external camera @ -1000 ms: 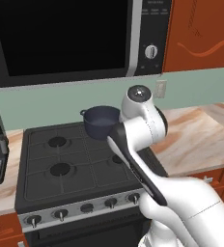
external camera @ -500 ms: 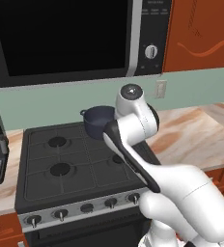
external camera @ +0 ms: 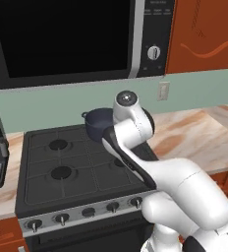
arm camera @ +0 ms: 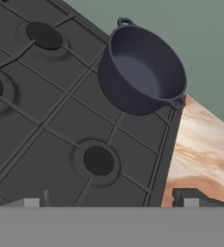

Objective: Move the pot and pan from the stove into the sink.

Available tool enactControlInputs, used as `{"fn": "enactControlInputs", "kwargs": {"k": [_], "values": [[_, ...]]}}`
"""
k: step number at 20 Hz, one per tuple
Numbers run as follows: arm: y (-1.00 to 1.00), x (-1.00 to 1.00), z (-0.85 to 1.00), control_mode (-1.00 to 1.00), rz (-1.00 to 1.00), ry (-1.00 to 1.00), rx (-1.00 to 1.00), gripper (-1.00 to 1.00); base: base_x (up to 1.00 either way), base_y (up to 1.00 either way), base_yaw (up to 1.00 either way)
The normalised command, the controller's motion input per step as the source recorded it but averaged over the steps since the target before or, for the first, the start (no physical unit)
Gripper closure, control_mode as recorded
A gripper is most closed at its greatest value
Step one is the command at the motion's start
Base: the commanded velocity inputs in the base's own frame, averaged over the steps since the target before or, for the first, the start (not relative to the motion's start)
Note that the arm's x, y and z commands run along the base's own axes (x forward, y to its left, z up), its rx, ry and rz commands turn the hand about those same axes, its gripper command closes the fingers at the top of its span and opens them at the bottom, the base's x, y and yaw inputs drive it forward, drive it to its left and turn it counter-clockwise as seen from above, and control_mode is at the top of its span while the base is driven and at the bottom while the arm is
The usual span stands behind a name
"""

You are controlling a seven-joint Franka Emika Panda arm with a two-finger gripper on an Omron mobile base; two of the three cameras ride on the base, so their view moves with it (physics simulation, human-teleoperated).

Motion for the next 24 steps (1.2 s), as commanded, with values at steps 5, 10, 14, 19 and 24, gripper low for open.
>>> {"fn": "enactControlInputs", "kwargs": {"k": [5,10,14,19,24], "values": [[0.00,0.42,-0.11,-1.00,0.00,0.00,0.00,-1.00,0.00,0.00,0.00],[0.00,0.43,-0.13,-1.00,0.00,0.00,0.00,-1.00,0.00,0.00,0.00],[0.00,0.41,-0.16,-1.00,0.01,0.01,0.00,-1.00,0.00,0.00,0.00],[0.00,0.39,-0.17,-1.00,0.01,0.00,-0.01,-1.00,0.00,0.00,0.00],[0.00,0.40,-0.18,-1.00,0.01,0.00,0.00,-1.00,0.00,0.00,0.00]]}}
